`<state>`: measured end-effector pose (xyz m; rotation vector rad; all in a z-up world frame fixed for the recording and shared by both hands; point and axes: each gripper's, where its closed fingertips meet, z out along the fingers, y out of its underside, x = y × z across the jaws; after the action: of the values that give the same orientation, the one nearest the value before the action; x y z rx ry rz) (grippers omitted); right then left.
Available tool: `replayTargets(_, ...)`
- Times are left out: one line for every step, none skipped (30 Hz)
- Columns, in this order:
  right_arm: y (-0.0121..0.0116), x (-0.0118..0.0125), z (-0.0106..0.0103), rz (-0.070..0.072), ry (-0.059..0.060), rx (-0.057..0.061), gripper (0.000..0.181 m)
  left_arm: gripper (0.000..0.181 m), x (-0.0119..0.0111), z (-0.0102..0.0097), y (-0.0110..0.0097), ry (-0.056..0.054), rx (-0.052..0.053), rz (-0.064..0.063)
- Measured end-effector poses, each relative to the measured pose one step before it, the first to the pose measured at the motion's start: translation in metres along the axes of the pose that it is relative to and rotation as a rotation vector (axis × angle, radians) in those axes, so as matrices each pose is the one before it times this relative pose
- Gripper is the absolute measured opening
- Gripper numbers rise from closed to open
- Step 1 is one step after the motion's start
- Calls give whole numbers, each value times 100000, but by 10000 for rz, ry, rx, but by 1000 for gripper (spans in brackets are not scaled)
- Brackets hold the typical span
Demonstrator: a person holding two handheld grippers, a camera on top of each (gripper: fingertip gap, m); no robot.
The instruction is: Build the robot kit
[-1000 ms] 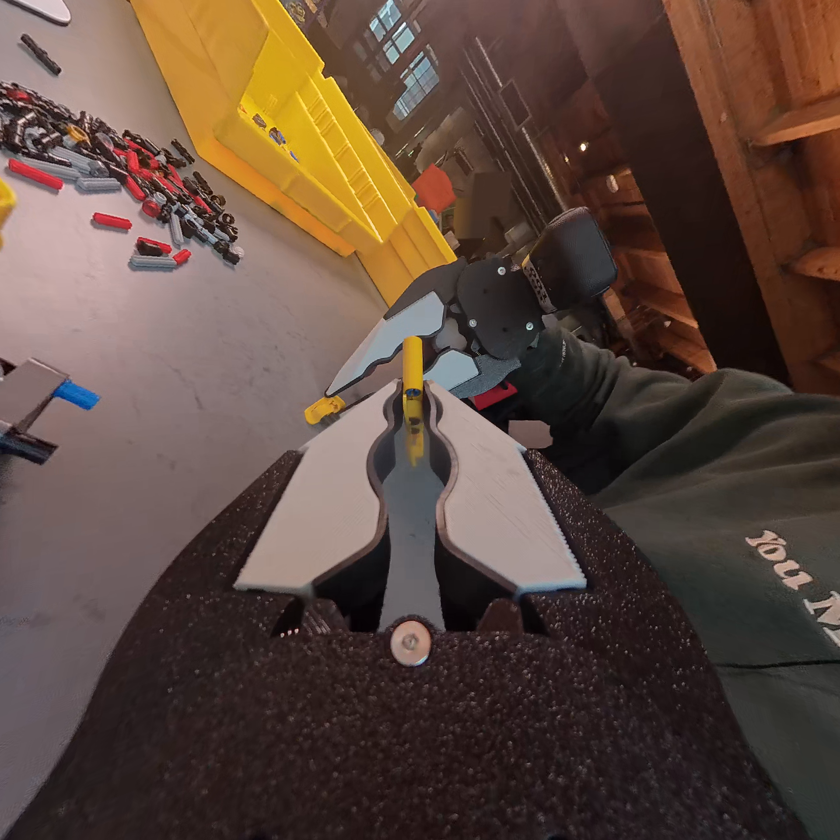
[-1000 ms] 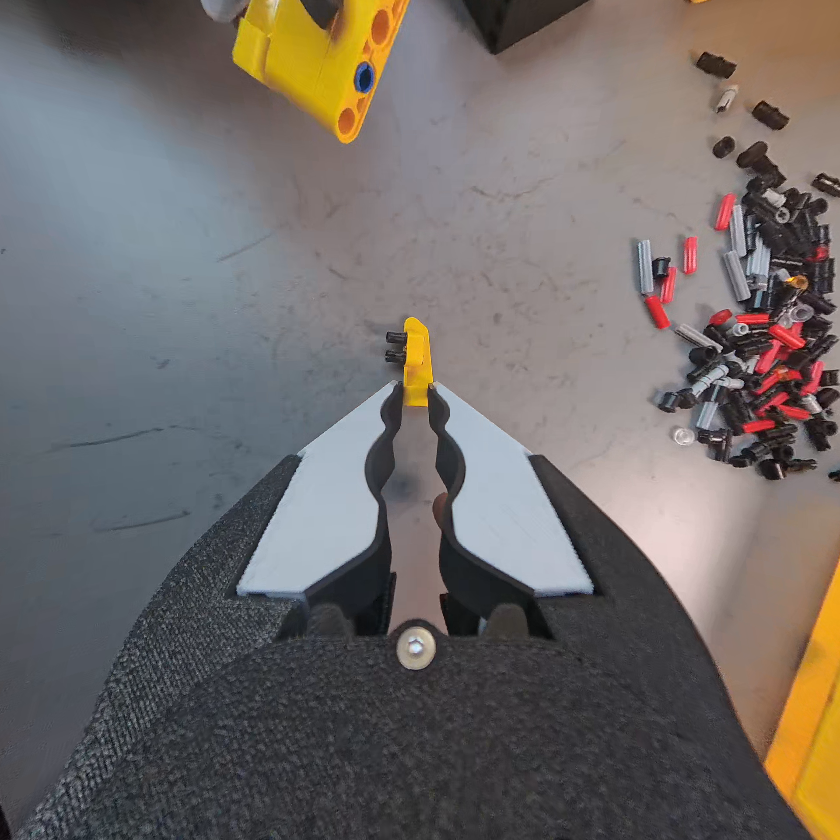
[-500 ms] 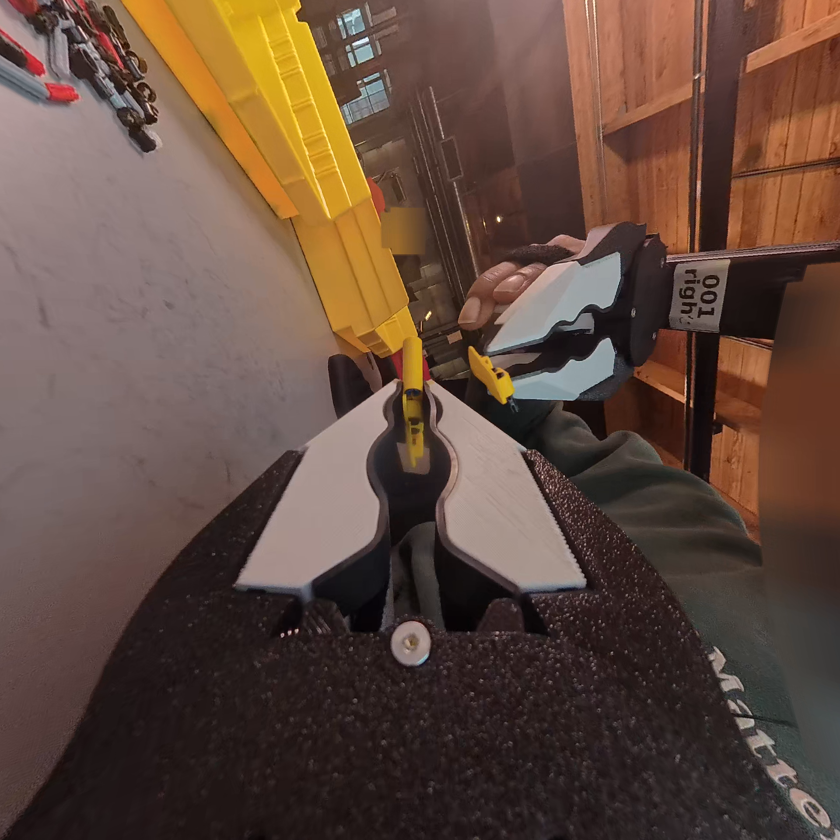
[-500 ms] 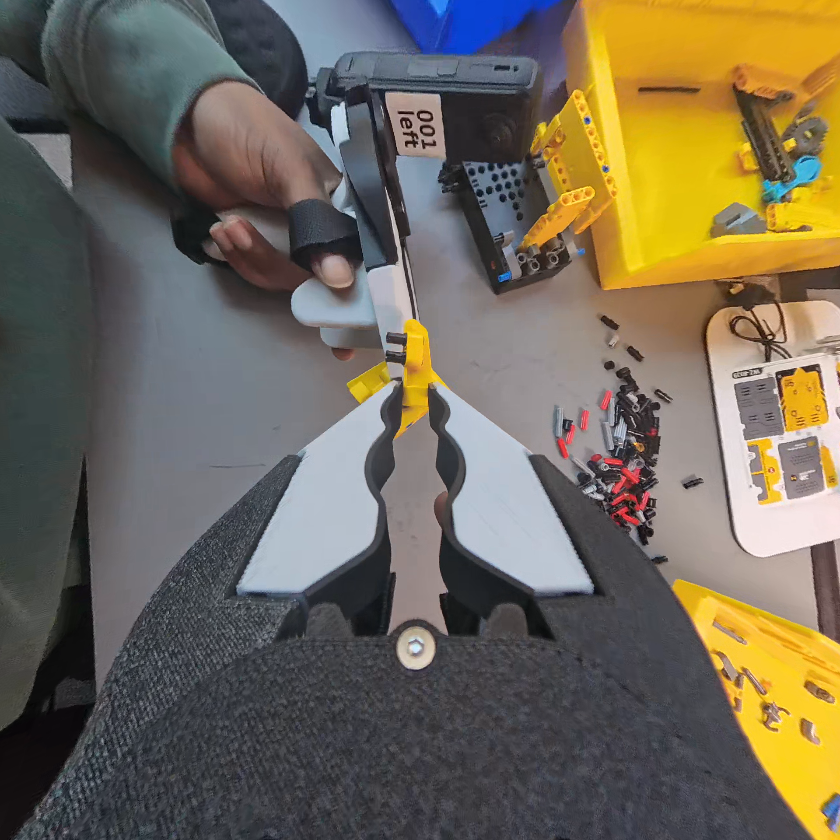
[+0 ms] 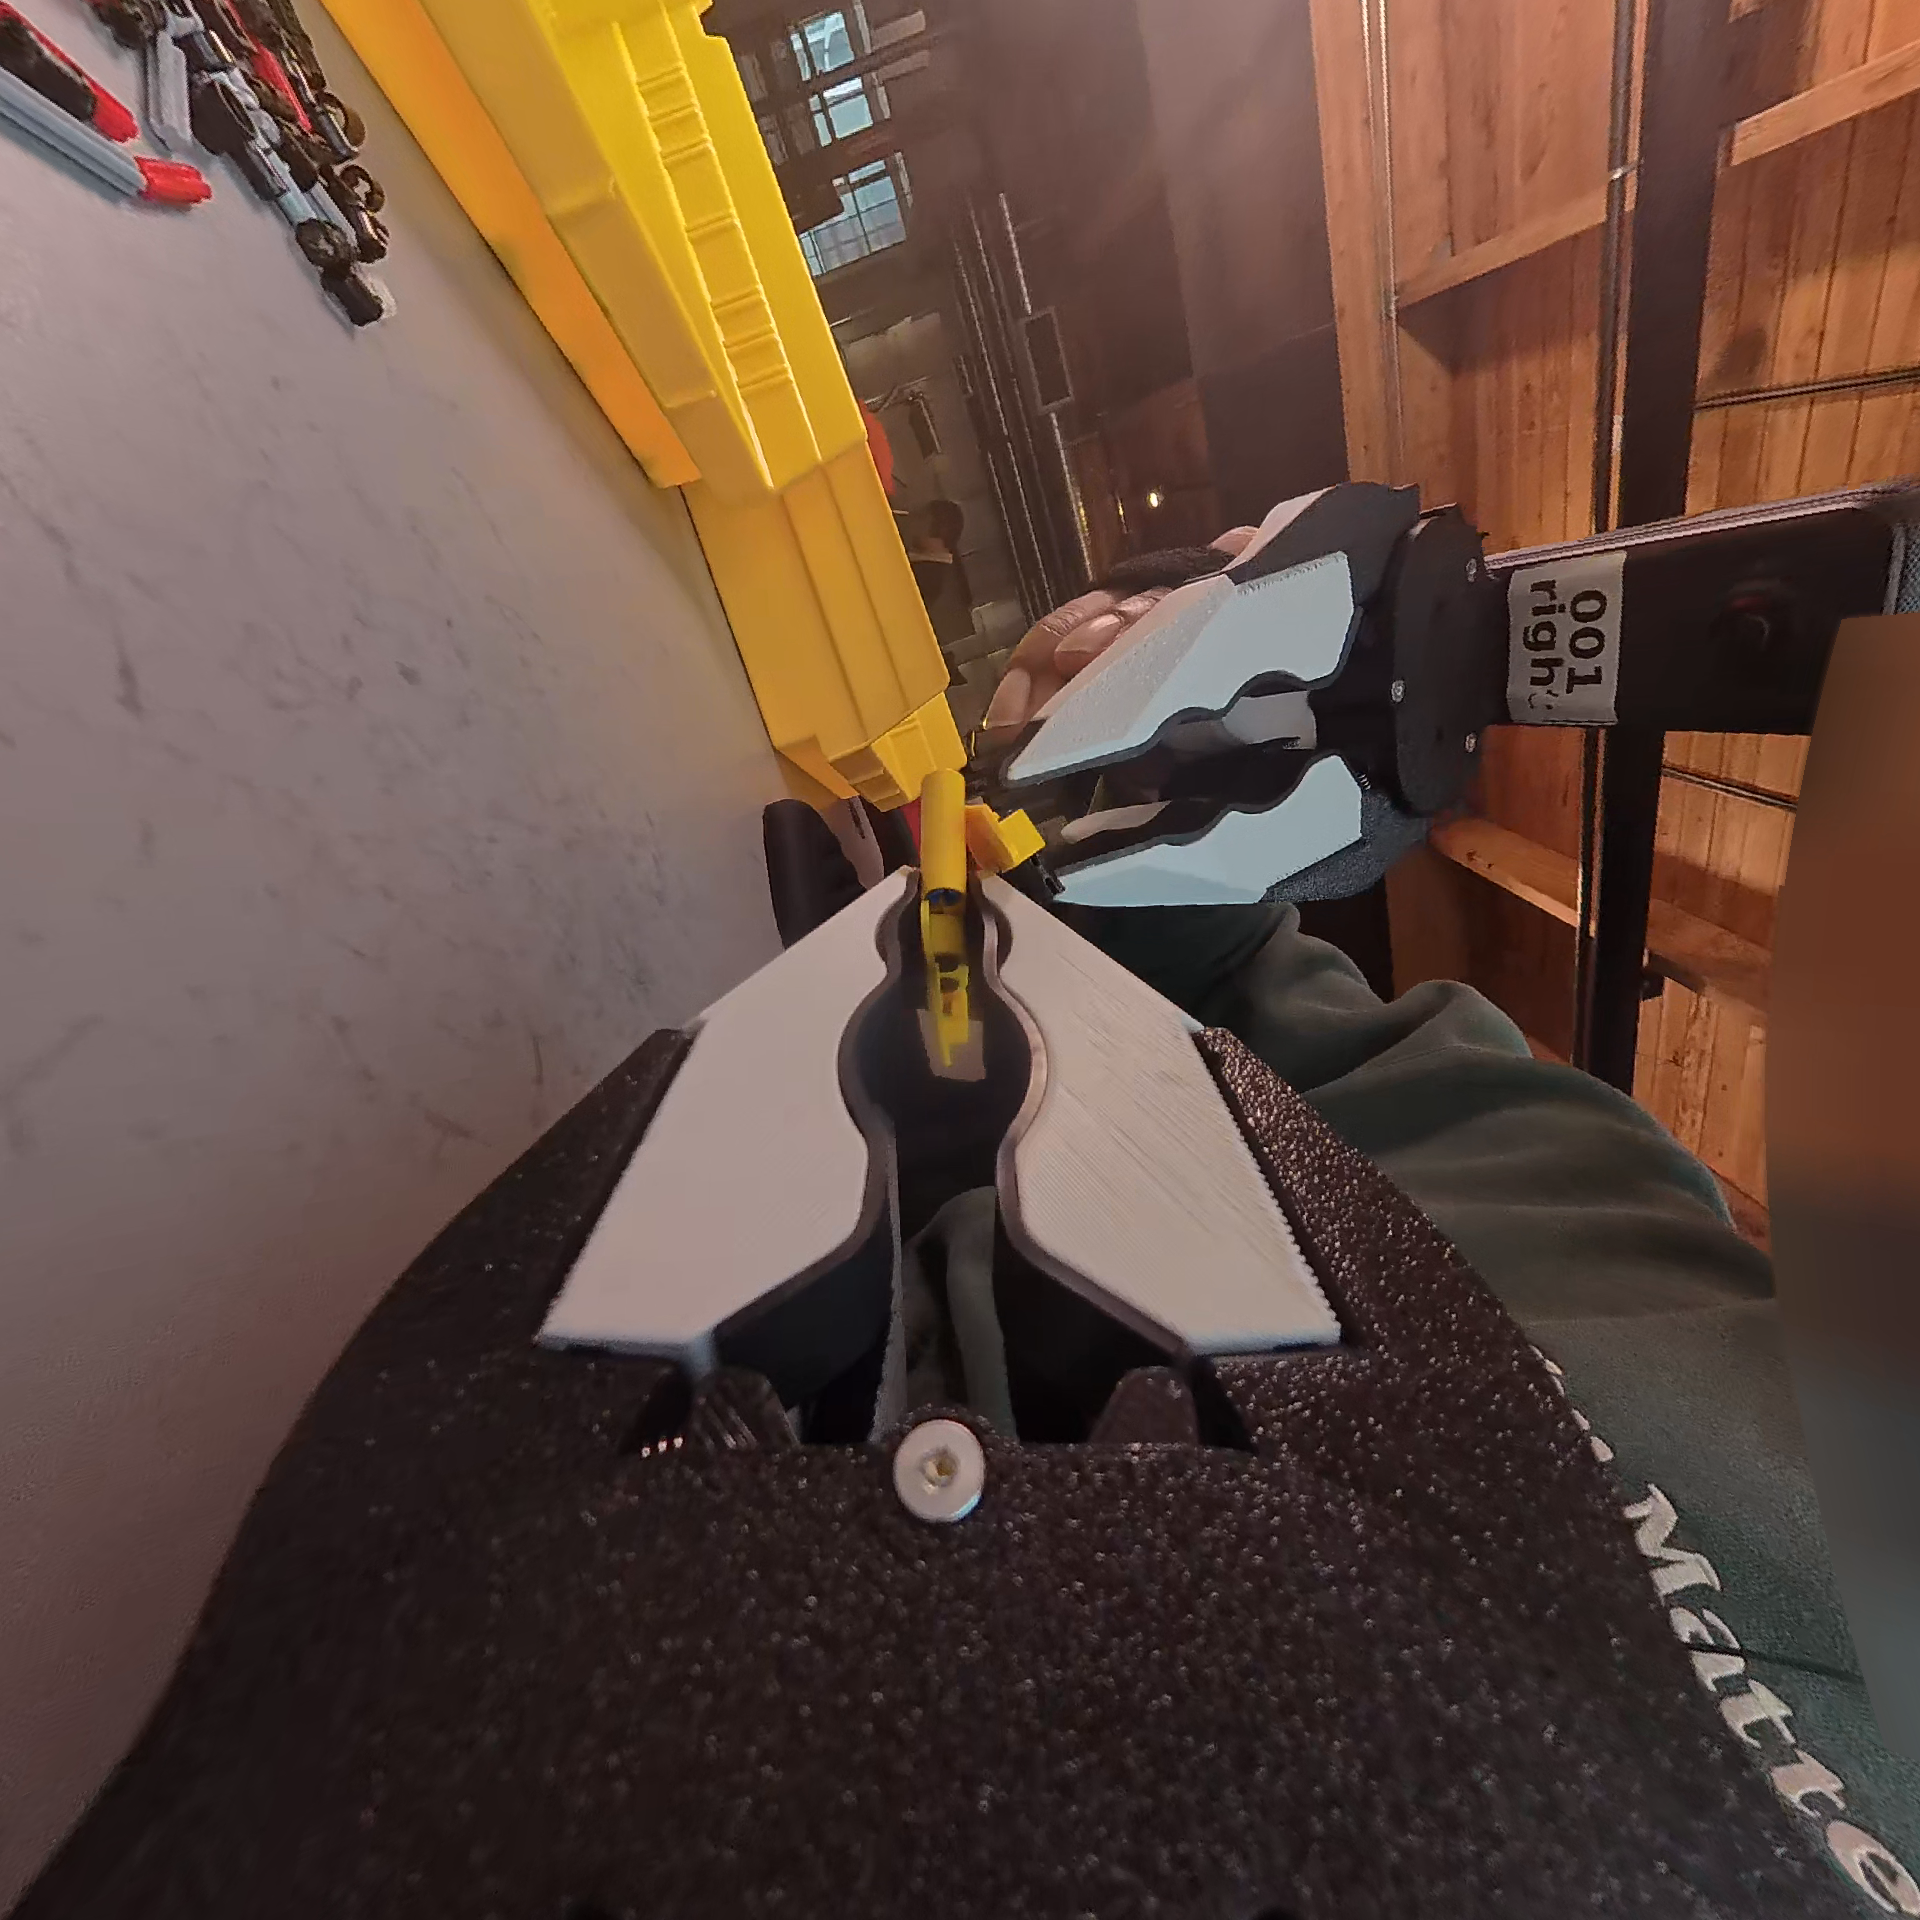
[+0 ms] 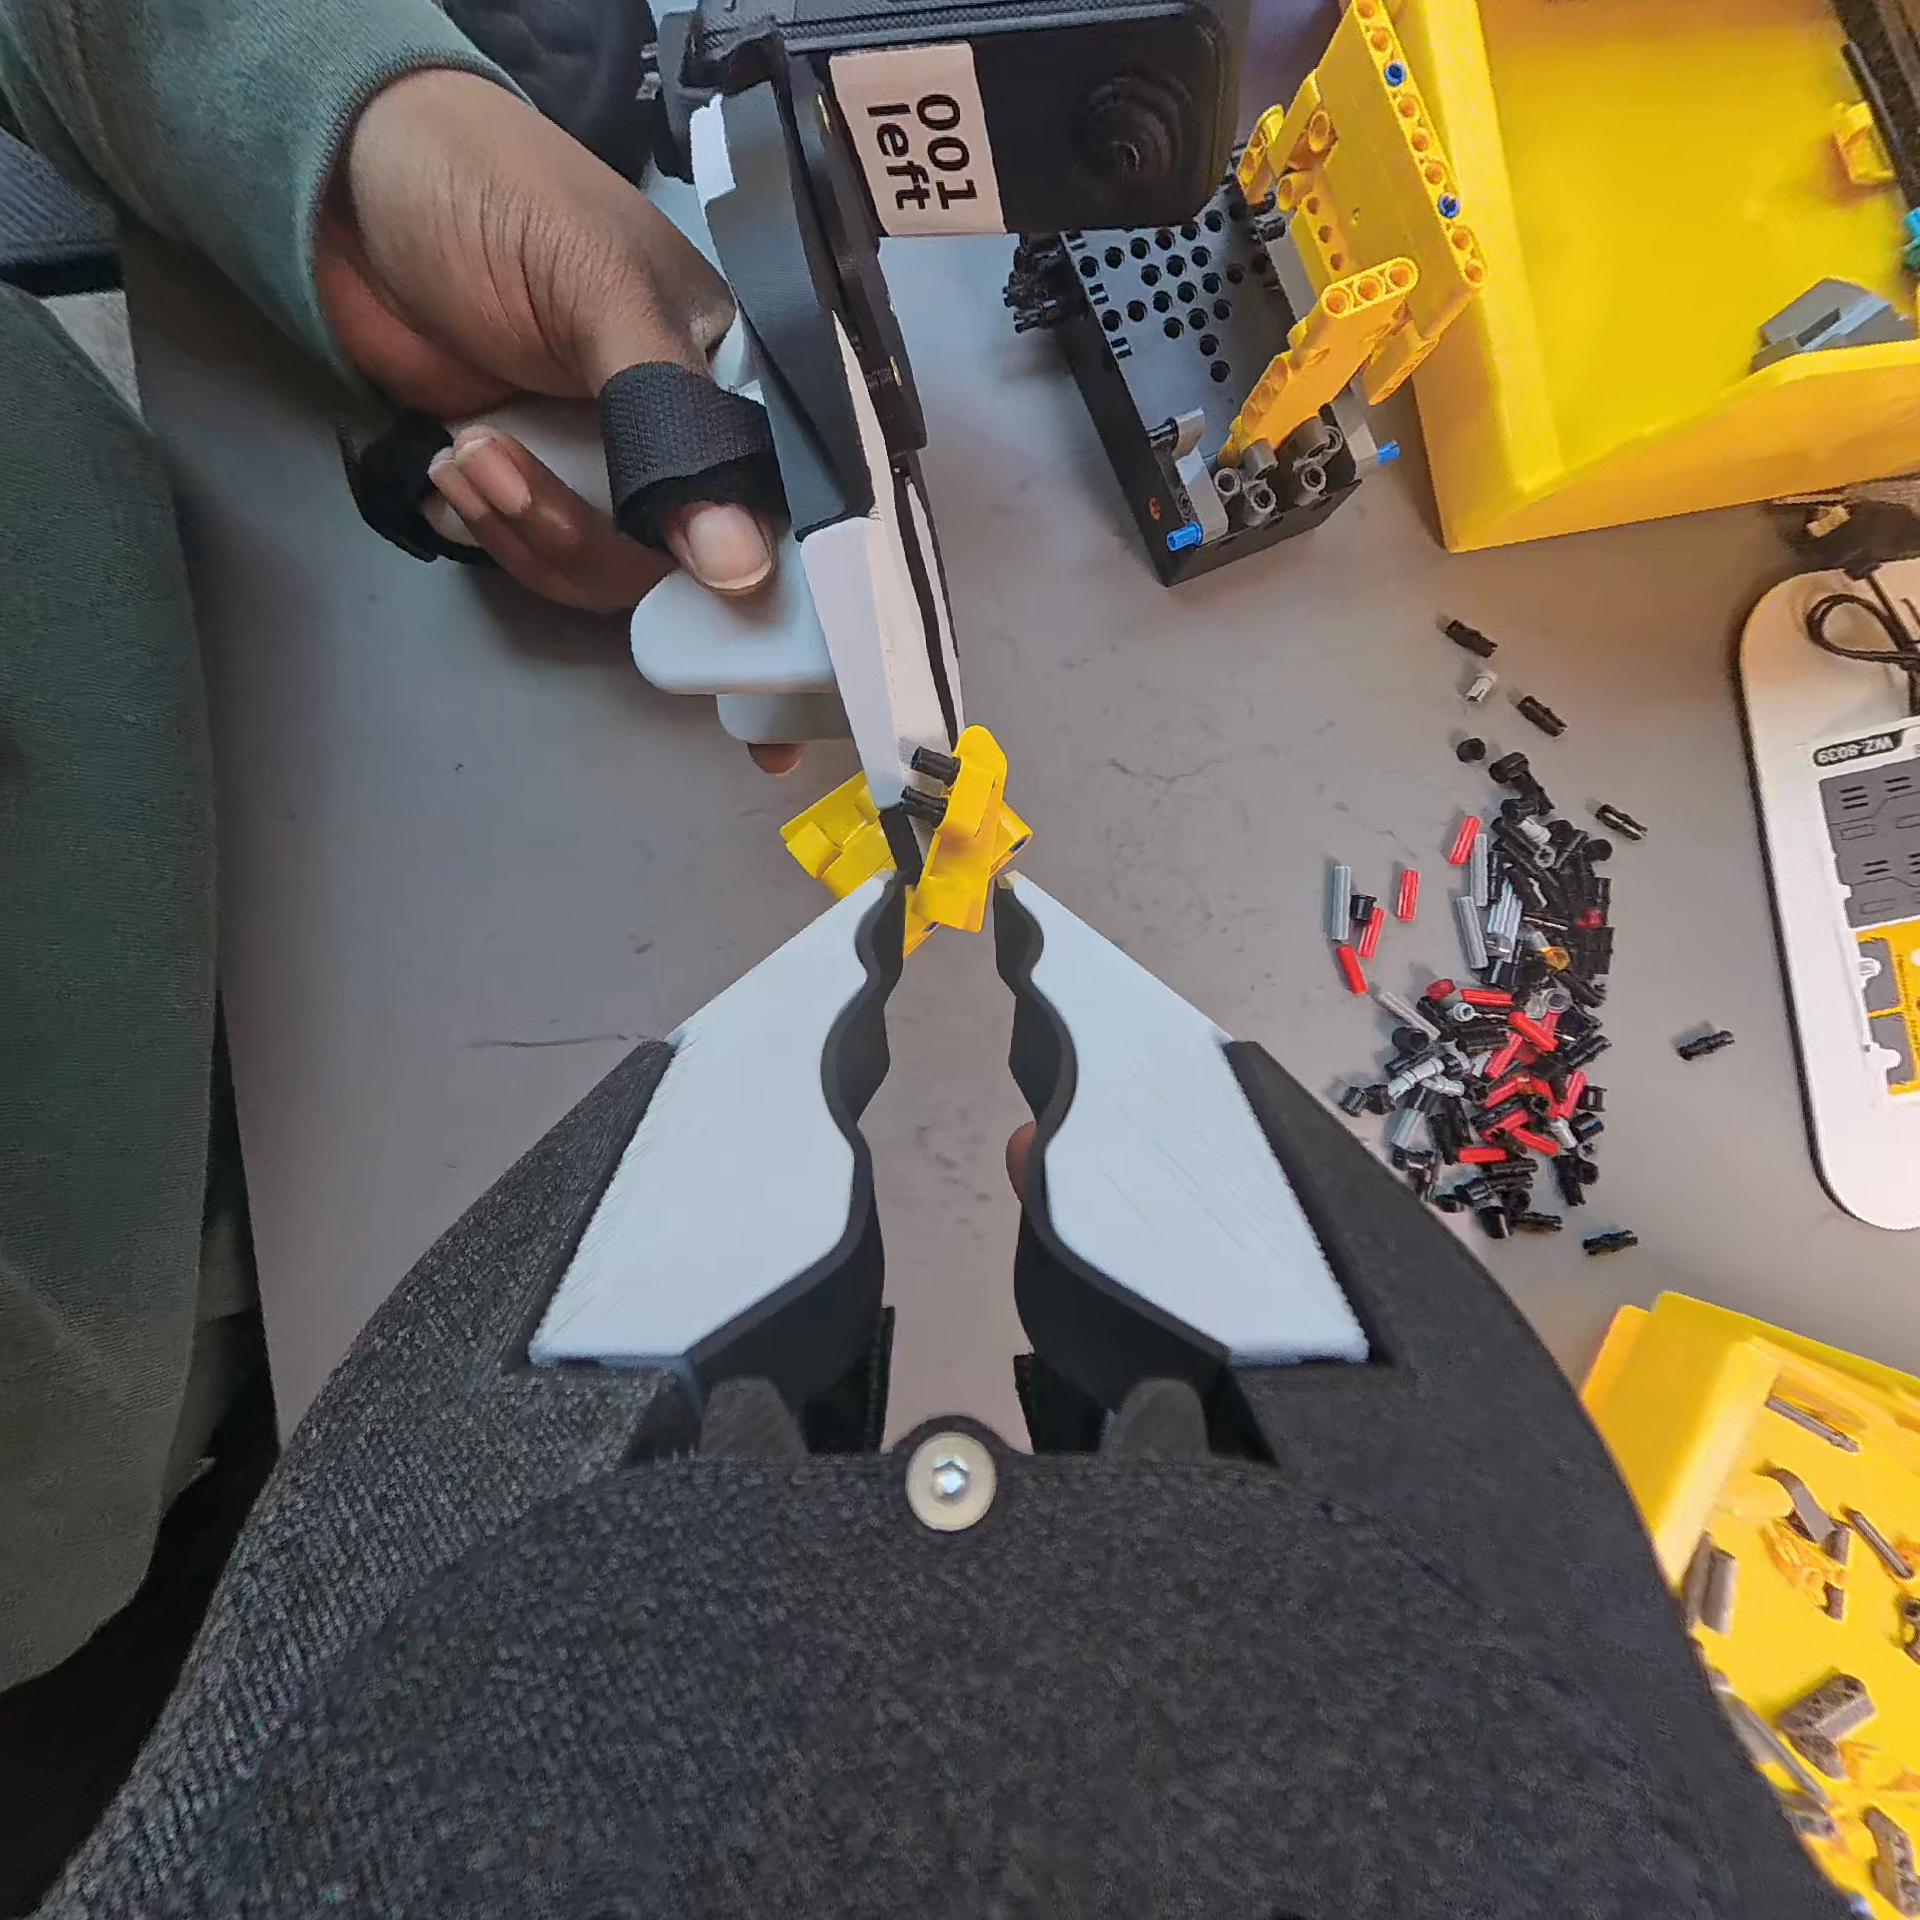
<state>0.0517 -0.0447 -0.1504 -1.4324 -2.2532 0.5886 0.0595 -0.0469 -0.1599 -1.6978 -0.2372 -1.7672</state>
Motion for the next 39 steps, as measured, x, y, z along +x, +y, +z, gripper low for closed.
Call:
replayTargets(-9,-41,-110,164,-134,111,17,5,-4,-19,-6,7,0,-10)
replayTargets(-8,-97,-152,228,-218,165,18,5,-23,-20,18,-5,-13,-5)
replayTargets(-25,-90,-202,342,-306,235,18,5,-23,-14,27,-14,-21,18)
replayTargets(-14,-89,-246,487,-419,308,19,5,13,8,51,-3,-39,27)
replayTargets(71,-18,-258,598,-508,329,21,5,31,15,78,4,-45,22)
replayTargets(201,26,-214,704,-588,310,24,6,7,44,95,6,-49,12)
replayTargets(77,199,-151,876,-553,437,30,6,37,47,111,19,-57,-1)
replayTargets(-125,25,-76,1010,-708,608,35,6,26,73,126,11,-64,8)
replayTargets(-81,-63,40,1045,-757,566,41,6,-14,61,107,-11,-59,21)
replayTargets(52,199,137,892,-539,440,47,6,4,59,106,-7,-55,21)
replayTargets(31,309,187,682,-384,422,50,6,21,64,122,11,-67,14)
replayTargets(135,266,236,610,-335,286,50,6,26,69,134,11,-72,10)
replayTargets(278,162,331,472,-309,133,50,6,10,67,140,16,-70,2)
replayTargets(469,71,434,279,-261,-15,50,6,47,74,130,46,-62,-37)
replayTargets(509,140,465,155,-125,-57,50,6,22,52,109,47,-49,-56)
replayTargets(363,46,403,121,-140,26,48,5,-31,44,98,2,-49,-15)
replayTargets(261,-49,299,210,-202,51,44,5,-35,30,95,-25,-53,27)
replayTargets(91,-32,177,199,-190,116,40,6,1,42,93,-13,-61,37)
replayTargets(42,-67,76,145,-196,107,36,6,19,55,111,-4,-73,27)
replayTargets(22,-41,4,132,-168,75,34,6,11,63,122,8,-69,9)
replayTargets(-37,3,-45,100,-112,87,34,6,42,56,92,33,-50,-13)
replayTargets(22,10,-24,74,-79,36,32,6,8,34,47,15,-24,-14)
replayTargets(55,-2,23,48,-62,18,31,6,-36,19,54,-17,-28,3)
replayTargets(42,-55,21,50,-76,27,30,6,-22,13,42,-14,-34,11)
replayTargets(22,-84,12,49,-99,46,29,6,16,6,27,-4,-22,25)
replayTargets(35,-33,5,32,-71,37,29,6,11,0,34,-18,-29,50)
replayTargets(72,32,-32,14,-34,16,29,6,-19,26,68,-46,-53,74)
replayTargets(18,6,-46,-23,-34,42,29,6,-26,35,110,-60,-74,91)
replayTargets(2,-96,-55,-22,-80,41,31,6,-11,48,102,-56,-67,80)
replayTargets(-21,-79,-42,2,-57,31,32,6,-22,46,98,-37,-49,41)
replayTargets(-60,-29,-12,-5,-11,48,32,6,-28,40,56,-15,-30,-5)
replayTargets(-12,11,-1,-27,30,20,31,6,-11,24,29,7,-13,-29)
replayTargets(40,56,17,-42,53,-15,31,6,5,12,27,12,-11,-24)
replayTargets(-23,0,-20,-32,4,39,31,6,-15,10,24,-11,-17,-3)
replayTargets(-49,-14,-31,25,-15,52,29,6,-13,23,41,-16,-19,5)
replayTargets(-62,7,-24,16,-5,61,28,6,-16,23,61,-23,-33,11)
replayTargets(-24,3,-26,20,-5,28,28,6,-35,32,67,-26,-38,15)
replayTargets(29,16,10,30,-1,4,28,5,-4,22,37,-17,-22,17)
replayTargets(125,83,56,-4,48,-48,26,5,-14,0,19,-16,-7,8)
